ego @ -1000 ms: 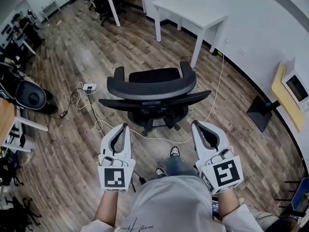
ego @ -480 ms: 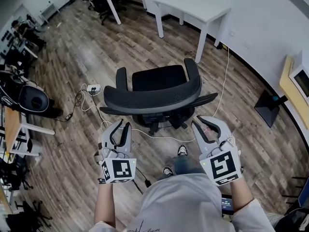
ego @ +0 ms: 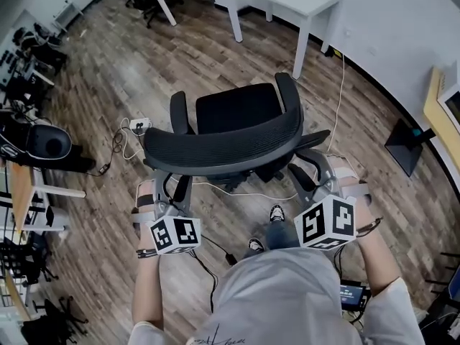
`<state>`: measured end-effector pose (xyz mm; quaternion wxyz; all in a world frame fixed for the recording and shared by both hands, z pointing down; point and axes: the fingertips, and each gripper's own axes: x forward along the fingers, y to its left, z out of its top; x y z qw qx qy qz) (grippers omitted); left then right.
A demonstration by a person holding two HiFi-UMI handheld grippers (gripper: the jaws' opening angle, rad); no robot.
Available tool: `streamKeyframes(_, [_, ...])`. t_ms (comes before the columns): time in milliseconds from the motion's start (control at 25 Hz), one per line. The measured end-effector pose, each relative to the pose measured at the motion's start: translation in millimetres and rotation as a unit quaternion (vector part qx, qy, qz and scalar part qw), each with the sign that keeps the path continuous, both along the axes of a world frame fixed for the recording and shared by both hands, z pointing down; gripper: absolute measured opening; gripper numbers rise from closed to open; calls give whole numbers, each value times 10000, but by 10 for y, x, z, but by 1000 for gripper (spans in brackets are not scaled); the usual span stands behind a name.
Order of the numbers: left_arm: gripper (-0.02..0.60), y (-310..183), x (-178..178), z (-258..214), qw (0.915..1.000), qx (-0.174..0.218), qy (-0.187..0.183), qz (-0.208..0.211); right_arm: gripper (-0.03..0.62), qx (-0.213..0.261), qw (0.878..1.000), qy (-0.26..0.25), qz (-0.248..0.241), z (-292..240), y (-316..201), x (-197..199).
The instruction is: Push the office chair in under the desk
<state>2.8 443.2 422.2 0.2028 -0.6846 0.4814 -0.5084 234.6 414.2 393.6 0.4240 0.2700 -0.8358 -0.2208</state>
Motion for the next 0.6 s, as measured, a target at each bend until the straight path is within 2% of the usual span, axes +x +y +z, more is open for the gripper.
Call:
streamKeyframes(200, [166, -22, -34, 94, 9997, -98, -228, 65, 181, 207, 9954, 898, -251, 270, -143, -9])
streamKeyframes(400, [145, -15, 7, 128, 9988, -120, -461, 92, 181, 370, 9903, 1287, -384, 407, -256, -34])
streamKeyframes(600, [136, -59, 39, 169, 9969, -295, -710, 154, 170, 280, 9897, 1315, -500, 445, -336, -32])
